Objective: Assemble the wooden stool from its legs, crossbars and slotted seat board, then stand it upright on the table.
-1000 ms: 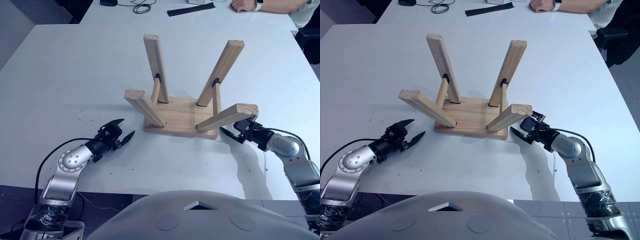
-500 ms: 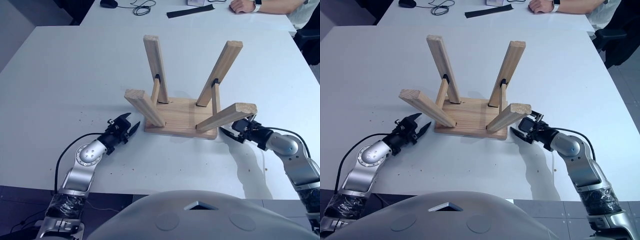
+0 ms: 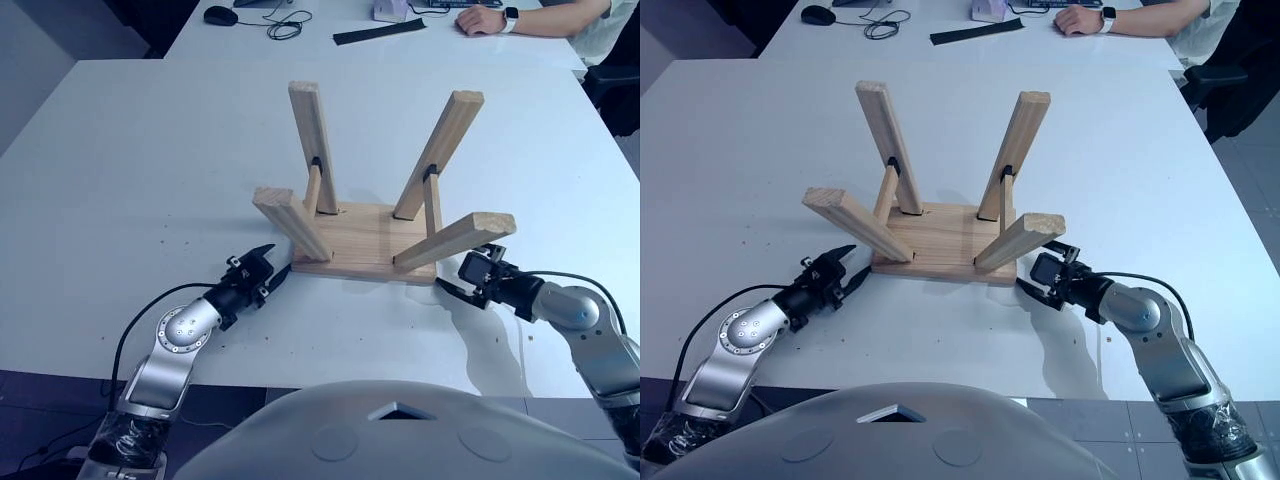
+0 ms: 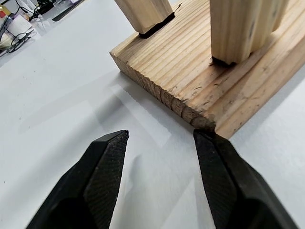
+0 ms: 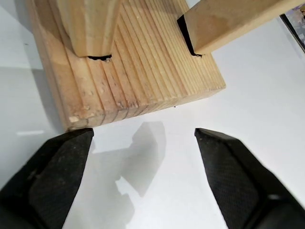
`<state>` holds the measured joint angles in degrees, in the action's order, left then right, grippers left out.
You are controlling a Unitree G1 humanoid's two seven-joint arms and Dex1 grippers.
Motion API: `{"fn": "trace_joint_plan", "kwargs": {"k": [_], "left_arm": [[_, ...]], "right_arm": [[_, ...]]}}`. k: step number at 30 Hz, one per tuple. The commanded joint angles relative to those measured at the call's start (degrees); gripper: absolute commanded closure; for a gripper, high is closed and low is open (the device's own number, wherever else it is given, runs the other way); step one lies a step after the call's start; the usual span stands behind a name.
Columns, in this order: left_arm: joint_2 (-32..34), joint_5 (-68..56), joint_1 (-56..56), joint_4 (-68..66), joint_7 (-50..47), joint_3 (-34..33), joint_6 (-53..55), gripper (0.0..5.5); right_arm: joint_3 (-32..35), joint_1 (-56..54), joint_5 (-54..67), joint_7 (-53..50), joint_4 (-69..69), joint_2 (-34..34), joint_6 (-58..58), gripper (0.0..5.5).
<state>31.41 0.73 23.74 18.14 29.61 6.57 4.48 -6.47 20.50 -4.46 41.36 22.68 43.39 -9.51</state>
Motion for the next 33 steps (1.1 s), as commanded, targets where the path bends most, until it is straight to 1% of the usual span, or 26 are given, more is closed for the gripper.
{"fn": "trace_joint_plan", "kwargs": {"k": [1,8,13,17,23,25,29,33], "left_arm": [[1.6,-4.6,4.7,10.8,3.0,-1.6,3.7,2.94],[3.5,-16.4,13.1,29.5,4.7,-8.7,15.4,2.94],[4.1,-25.0,13.0,37.3,4.1,-13.9,23.7,2.94],[4.4,-32.0,12.1,40.8,3.4,-17.8,29.2,2.94],[6.8,-40.9,9.1,41.8,2.0,-22.1,33.6,2.94],[7.6,-46.1,7.4,41.8,0.4,-24.4,36.0,2.94],[11.4,-53.3,5.8,41.3,0.3,-28.2,39.7,2.94],[14.3,-54.6,7.5,40.2,1.5,-28.9,41.7,2.94]], "right_arm": [[2.0,2.0,5.7,4.4,6.8,1.6,-2.1,1.53],[10.9,7.4,15.6,10.5,18.5,5.3,-8.6,1.53],[18.0,9.4,22.4,14.0,26.0,7.8,-13.8,1.53],[22.7,7.9,26.2,16.7,27.3,9.8,-16.6,1.53],[23.3,6.0,25.8,18.2,25.2,10.9,-16.8,1.53],[23.3,6.2,25.5,18.4,25.3,10.9,-17.0,1.53],[24.2,5.6,27.1,19.4,25.7,11.5,-18.2,1.53],[26.1,2.4,31.6,20.6,25.5,12.0,-21.5,1.53]]}}
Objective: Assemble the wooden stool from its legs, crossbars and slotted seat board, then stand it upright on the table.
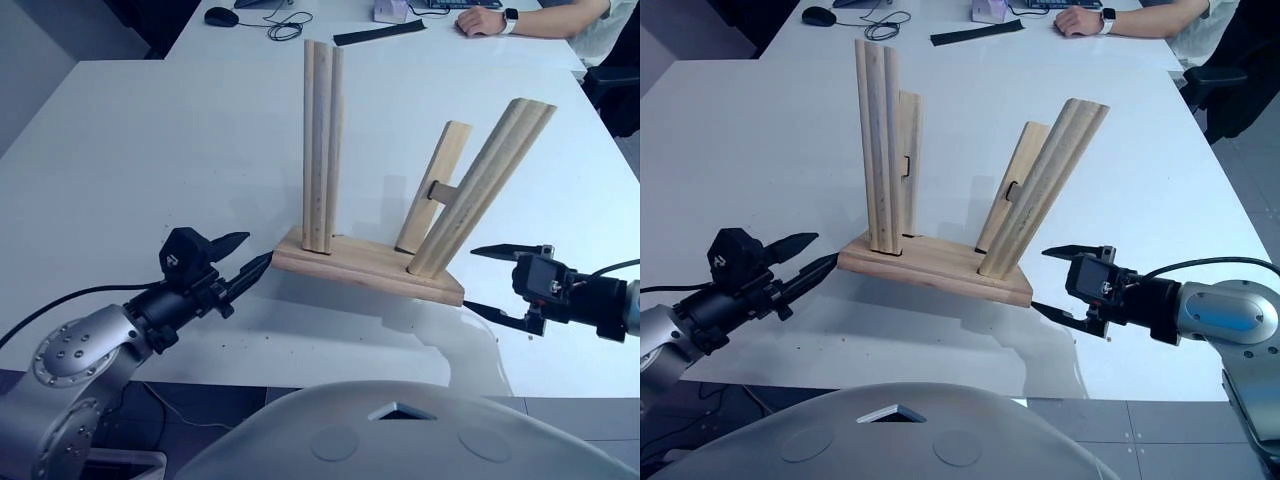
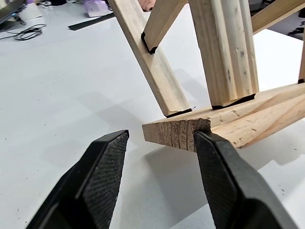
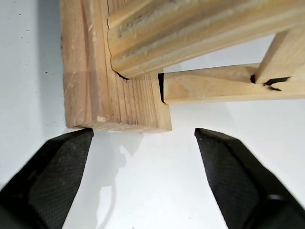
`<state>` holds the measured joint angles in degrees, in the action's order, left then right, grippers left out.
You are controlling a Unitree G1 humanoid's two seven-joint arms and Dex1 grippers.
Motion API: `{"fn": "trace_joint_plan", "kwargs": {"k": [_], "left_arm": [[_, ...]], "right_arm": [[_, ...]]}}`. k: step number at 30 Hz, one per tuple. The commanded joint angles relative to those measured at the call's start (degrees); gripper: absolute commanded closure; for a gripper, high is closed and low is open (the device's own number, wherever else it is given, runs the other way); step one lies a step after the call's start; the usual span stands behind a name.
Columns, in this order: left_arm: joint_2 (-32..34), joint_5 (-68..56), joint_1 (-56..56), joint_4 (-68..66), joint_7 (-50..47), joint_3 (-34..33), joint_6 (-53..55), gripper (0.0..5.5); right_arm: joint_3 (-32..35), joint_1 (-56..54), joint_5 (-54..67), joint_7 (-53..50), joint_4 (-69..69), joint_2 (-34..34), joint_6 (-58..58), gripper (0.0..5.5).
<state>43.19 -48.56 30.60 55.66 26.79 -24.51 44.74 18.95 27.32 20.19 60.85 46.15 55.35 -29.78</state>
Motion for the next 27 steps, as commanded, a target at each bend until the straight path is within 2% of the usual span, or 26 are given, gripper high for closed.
{"fn": "trace_joint_plan", "kwargs": {"k": [1,8,13,16,19,26,27], "left_arm": [[2.9,-4.6,1.4,2.6,4.7,2.5,1.4,2.94],[3.4,-10.3,-0.1,1.9,2.3,0.7,2.9,2.94],[6.6,-21.5,-8.0,-3.1,-1.9,-1.9,5.6,2.94],[9.5,-24.7,-9.9,-4.4,-1.2,-2.1,7.2,2.94],[11.4,-18.1,-8.6,-5.6,2.6,-1.0,6.5,2.94],[10.2,-0.5,1.1,-9.7,12.3,4.8,-2.4,2.94],[9.9,1.9,1.6,-11.1,13.2,5.3,-4.2,2.76]], "right_arm": [[1.0,-5.1,7.8,1.4,2.0,0.3,-1.8,1.53],[3.6,-7.7,11.4,4.2,1.4,2.6,-4.7,1.53],[2.8,-8.1,10.9,4.4,0.1,2.9,-4.9,1.53],[2.0,-8.6,10.2,4.5,-1.8,3.0,-4.7,1.53],[1.2,-8.3,8.6,4.5,-5.5,2.6,-3.9,1.53],[-2.2,-6.7,5.1,4.9,-12.0,2.1,0.7,1.53],[-2.4,-6.6,4.9,5.0,-12.6,2.1,1.2,1.53]]}}
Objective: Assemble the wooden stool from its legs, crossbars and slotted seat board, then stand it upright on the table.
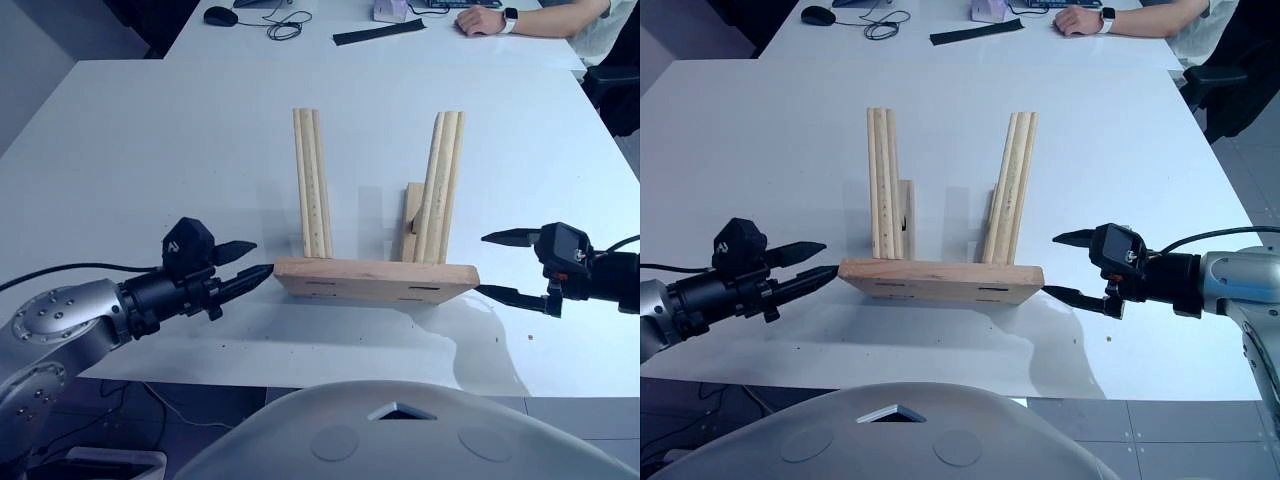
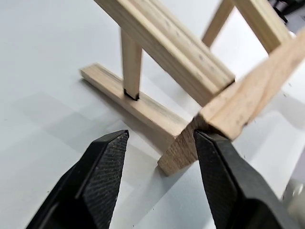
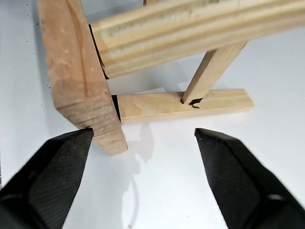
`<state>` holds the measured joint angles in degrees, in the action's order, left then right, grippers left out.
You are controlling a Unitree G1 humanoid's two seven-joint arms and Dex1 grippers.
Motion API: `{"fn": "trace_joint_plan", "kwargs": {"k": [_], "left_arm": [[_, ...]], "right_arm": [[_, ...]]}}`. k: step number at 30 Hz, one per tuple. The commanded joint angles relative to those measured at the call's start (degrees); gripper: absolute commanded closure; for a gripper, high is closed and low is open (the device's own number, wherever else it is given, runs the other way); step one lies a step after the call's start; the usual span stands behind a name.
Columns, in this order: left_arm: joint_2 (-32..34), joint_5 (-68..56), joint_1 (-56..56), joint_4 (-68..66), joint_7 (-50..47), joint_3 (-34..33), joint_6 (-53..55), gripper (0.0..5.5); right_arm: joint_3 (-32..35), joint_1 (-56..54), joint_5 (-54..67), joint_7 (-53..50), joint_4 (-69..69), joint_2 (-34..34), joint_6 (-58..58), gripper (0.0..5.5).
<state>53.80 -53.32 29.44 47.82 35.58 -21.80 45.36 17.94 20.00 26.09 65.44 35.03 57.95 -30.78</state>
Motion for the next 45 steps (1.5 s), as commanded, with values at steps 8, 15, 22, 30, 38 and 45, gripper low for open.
{"fn": "trace_joint_plan", "kwargs": {"k": [8,15,22,30,38,45], "left_arm": [[-1.8,27.5,11.0,-17.5,18.3,7.5,-29.2,2.76],[-7.8,37.2,3.0,-27.3,18.0,18.5,-38.8,2.76],[-12.6,41.9,-4.7,-34.8,16.8,24.9,-42.7,2.76],[-14.3,43.8,-10.7,-40.3,17.6,29.3,-45.6,2.76],[-13.5,42.0,-11.9,-40.3,21.4,31.6,-45.0,2.76],[-13.6,40.4,-14.2,-39.5,23.8,33.9,-42.9,3.20]], "right_arm": [[-4.5,3.3,-6.5,2.5,-12.5,-0.4,10.5,1.53],[-16.0,-0.4,-10.9,2.0,-17.4,-4.5,15.5,1.53],[-21.3,-4.1,-12.5,0.9,-20.1,-7.4,17.0,1.53],[-25.0,-5.8,-14.9,-1.1,-22.2,-10.1,20.0,1.53],[-27.5,-7.9,-16.9,-1.5,-25.4,-11.2,23.1,1.53],[-28.0,-8.6,-16.5,-1.6,-26.1,-11.9,23.3,2.16]]}}
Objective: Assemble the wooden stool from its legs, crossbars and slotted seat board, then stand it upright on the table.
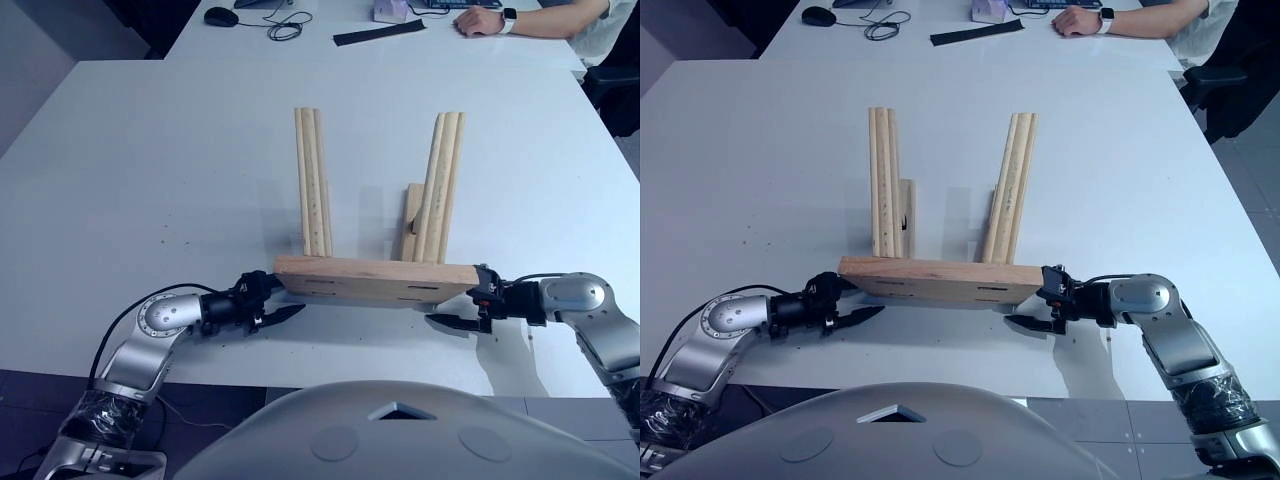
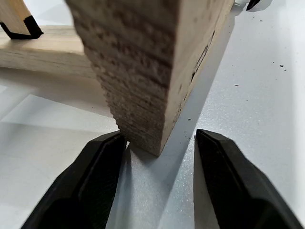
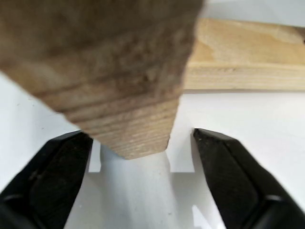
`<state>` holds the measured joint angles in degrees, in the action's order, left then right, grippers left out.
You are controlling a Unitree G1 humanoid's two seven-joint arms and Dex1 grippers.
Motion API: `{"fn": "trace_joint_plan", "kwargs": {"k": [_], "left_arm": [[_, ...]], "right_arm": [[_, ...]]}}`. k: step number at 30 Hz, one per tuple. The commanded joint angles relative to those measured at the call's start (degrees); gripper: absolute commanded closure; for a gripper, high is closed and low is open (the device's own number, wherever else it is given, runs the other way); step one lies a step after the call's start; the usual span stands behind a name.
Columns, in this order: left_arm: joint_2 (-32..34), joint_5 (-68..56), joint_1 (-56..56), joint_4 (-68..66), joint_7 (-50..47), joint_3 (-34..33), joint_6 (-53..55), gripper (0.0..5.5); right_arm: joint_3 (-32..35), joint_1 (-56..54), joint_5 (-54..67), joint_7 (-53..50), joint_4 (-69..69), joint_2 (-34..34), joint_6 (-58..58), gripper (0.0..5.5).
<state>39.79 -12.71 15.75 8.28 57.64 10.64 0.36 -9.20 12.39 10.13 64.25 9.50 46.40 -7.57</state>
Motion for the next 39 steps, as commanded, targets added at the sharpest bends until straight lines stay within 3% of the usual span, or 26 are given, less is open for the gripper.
{"fn": "trace_joint_plan", "kwargs": {"k": [1,5,12,19,25,29,35,39], "left_arm": [[0.6,-0.5,-0.6,0.1,2.0,1.3,2.5,3.31],[1.1,-0.6,-0.4,-0.6,2.6,0.9,2.2,3.84],[0.9,-0.6,-1.3,-0.4,2.3,0.3,3.3,3.89],[3.1,-5.2,0.8,7.4,2.2,-4.9,7.8,3.89],[6.3,-16.9,13.1,29.5,-1.4,-15.7,21.3,3.89],[9.2,-32.9,15.2,40.0,-5.8,-27.0,34.1,3.89],[23.1,-67.7,15.6,44.2,-14.4,-43.8,46.2,3.89],[31.4,-89.4,18.6,43.0,-20.7,-50.7,48.5,3.89]], "right_arm": [[-0.8,-0.9,-0.5,-0.1,-0.7,-0.2,0.3,2.28],[-0.5,-0.5,0.4,0.5,-0.3,-0.3,0.5,2.89],[-0.3,0.0,1.1,-0.1,1.2,-0.9,0.2,3.87],[4.8,4.2,8.1,2.2,10.5,3.3,-7.9,3.87],[17.2,8.0,23.4,5.7,23.7,10.7,-22.1,3.87],[27.0,10.9,33.7,7.8,30.2,15.1,-32.0,3.87],[43.8,13.0,51.9,10.8,34.3,22.3,-49.7,3.87],[50.4,8.3,75.2,6.6,28.8,30.8,-60.2,3.87]]}}
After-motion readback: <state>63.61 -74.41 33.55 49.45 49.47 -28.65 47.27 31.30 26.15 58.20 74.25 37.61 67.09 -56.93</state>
